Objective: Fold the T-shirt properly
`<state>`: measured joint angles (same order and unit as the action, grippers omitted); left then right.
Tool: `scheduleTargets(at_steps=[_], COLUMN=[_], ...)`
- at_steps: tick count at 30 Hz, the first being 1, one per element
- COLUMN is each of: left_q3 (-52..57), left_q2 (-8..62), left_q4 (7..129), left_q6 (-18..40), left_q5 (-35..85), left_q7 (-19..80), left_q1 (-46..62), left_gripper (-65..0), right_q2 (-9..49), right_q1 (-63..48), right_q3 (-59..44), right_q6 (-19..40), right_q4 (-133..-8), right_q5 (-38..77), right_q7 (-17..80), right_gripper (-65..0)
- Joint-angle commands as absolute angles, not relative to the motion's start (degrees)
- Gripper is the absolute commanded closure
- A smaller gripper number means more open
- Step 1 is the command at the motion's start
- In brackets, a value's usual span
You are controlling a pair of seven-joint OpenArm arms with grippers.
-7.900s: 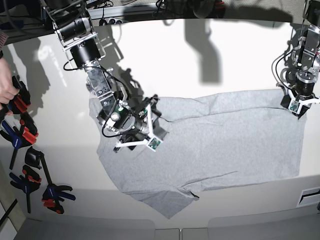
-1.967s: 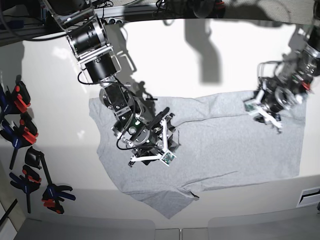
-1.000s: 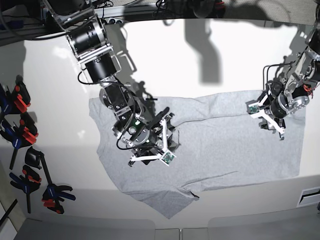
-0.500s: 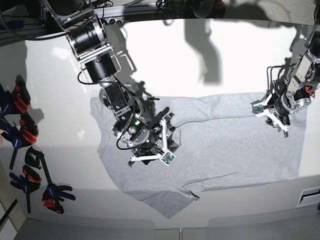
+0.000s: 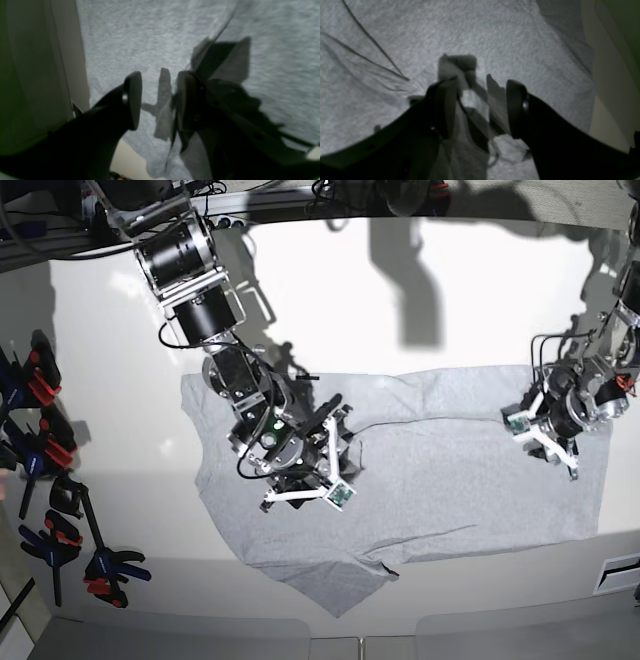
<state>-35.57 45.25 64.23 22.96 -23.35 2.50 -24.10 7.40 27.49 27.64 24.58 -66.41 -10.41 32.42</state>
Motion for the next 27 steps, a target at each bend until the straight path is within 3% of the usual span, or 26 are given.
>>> scheduleTargets(at_steps=[1,9,13,23,27], left_q3=[-35.0,-34.9,-34.9,-34.9,-34.9], left_q2=[45.8,40.0,39.7,39.7,39.7], left_q4=[63.1,47.9,49.1,49.8,50.0], left_q6=[22.1,20.6,15.2,15.2,15.7], left_q5=[-23.3,-22.4,-22.4,-19.8,-12.4], left_q7=[1.7,1.2,0.1,0.3,6.8], left_q1=[-26.6,-31.3,-32.5,-39.2,-39.1], left_gripper=[-21.5,-21.5,-21.5,-21.5,-21.5], right_q2=[7.1,7.1,7.1,7.1,5.4], right_q1=[29.4,29.4,29.4,29.4,29.4], right_q3=[27.3,27.3,27.3,27.3,27.3], right_q6=[23.9,23.9,23.9,23.9,26.0], right_q4=[-67.4,-67.4,-67.4,-67.4,-67.4], right_q5=[-10.2,-10.2,-10.2,-6.2,-4.5], right_q7=[31.6,31.6,31.6,32.1,34.0], right_gripper=[-30.0,-30.0,-30.0,-30.0,-30.0])
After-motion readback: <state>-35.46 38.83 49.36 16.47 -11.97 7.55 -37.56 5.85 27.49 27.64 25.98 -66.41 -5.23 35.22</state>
